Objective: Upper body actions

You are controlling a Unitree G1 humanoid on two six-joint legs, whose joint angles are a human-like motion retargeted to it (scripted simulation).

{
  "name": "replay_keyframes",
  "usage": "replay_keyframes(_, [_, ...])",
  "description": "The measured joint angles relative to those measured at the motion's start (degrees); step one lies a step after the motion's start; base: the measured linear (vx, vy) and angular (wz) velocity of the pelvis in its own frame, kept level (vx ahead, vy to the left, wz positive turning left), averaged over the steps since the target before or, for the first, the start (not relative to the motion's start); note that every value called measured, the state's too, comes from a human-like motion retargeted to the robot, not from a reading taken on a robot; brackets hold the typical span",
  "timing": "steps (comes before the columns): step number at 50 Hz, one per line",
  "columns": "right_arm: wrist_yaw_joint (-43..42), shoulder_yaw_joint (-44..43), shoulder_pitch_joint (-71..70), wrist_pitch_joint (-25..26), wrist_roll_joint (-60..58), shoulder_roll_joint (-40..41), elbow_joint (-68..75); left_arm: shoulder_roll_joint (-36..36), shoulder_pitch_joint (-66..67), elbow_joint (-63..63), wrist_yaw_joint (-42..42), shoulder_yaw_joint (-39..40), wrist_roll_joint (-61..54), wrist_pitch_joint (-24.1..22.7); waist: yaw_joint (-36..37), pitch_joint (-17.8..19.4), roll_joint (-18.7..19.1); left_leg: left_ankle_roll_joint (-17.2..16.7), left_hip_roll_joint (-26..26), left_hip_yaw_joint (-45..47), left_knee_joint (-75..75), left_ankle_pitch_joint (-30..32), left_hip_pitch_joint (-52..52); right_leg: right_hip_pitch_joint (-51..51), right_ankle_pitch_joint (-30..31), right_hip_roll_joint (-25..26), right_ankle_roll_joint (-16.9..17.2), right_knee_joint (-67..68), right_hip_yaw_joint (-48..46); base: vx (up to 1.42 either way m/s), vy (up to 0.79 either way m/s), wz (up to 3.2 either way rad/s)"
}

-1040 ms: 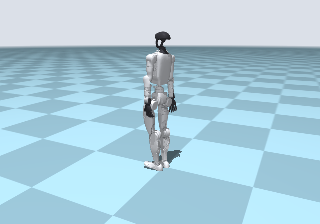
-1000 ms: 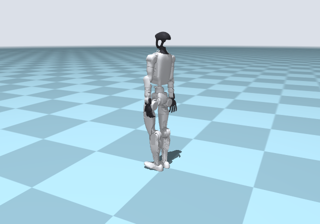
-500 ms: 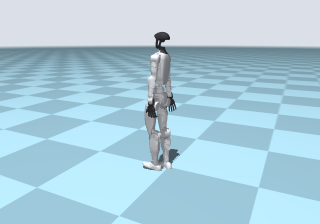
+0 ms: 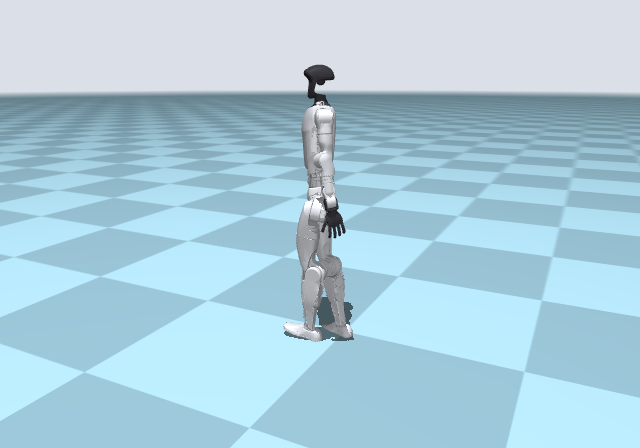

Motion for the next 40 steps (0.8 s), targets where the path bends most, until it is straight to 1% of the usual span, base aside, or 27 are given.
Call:
replay_keyframes(5, [0.32,0.82,-0.75,-0.54,-1.19,0.72,-1.59,0.08,0.54,0.06,-0.04,0.41,-0.24,0.01,0.49,0.44,-0.12,0.63,-0.01,0.78,0.04,-0.34,0.35,-0.06,0.61,-0.11,0.02,-0.24,0.9,0.02,-0.06,-0.21])
replay_keyframes(10, [0.65,1.14,-0.75,-1.05,-1.41,1.01,-2.04,0.29,0.51,0.13,0.09,0.24,-0.3,0.11,0.07,0.5,-0.48,1.58,0.44,3.88,0.04,-1.45,1.04,-0.74,1.71,-0.28,-0.21,-0.5,3.87,0.01,-0.11,-0.57])
replay_keyframes(25, [1.02,-0.38,0.36,-0.44,2.35,-0.92,1.28,0.26,-1.58,-1.86,-1.41,-0.86,-1.31,-0.27,-6.99,-0.7,-0.86,4.56,3.92,18.63,0.36,-6.94,4.5,-4.55,6.05,0.5,-1.12,0.11,16.29,-0.08,-0.21,-0.94])
replay_keyframes(30, [0.68,-1.17,0.4,-0.11,4.28,-1.58,3.08,0.62,-3.03,-2.5,-1.98,-2.1,-1.27,-0.4,-10.14,-0.95,-0.73,5.05,5.05,22.66,0.51,-8.31,5.73,-5.52,7.06,1.09,-1.27,0.75,19.24,-0.23,-0.12,-0.77])
replay_keyframes(35, [0.88,-1.76,1.09,-0.26,4.56,-1.46,2.85,0.91,-4.82,-3.92,-2.66,-3.01,-1.34,-0.79,-12.6,0.26,-0.91,5.29,6.02,25.27,0.34,-9.18,7.5,-6.07,7.85,1.9,-1.46,2.29,22.0,-0.22,-0.04,-0.53])
replay_keyframes(37, [0.77,-1.62,1.15,-0.38,4.3,-1.22,2.63,0.98,-5.17,-4.53,-2.99,-2.92,-1.52,-1.02,-13.2,0.49,-0.85,5.23,6.73,26.7,0.13,-9.48,7.86,-7.36,8.79,2.23,-1.1,3.99,23.95,-0.21,-0.01,-0.72])
replay_keyframes(40, [0.35,-0.59,0.44,-0.37,4.24,-0.78,2.57,1.11,-5.17,-5.44,-3.29,-2.28,-1.78,-1.38,-12.8,0.66,-0.59,4.83,8.47,30.58,-0.26,-9.97,7.87,-10.33,8.39,2.42,-0.21,8.05,26.83,-0.21,-0.05,-1.17])
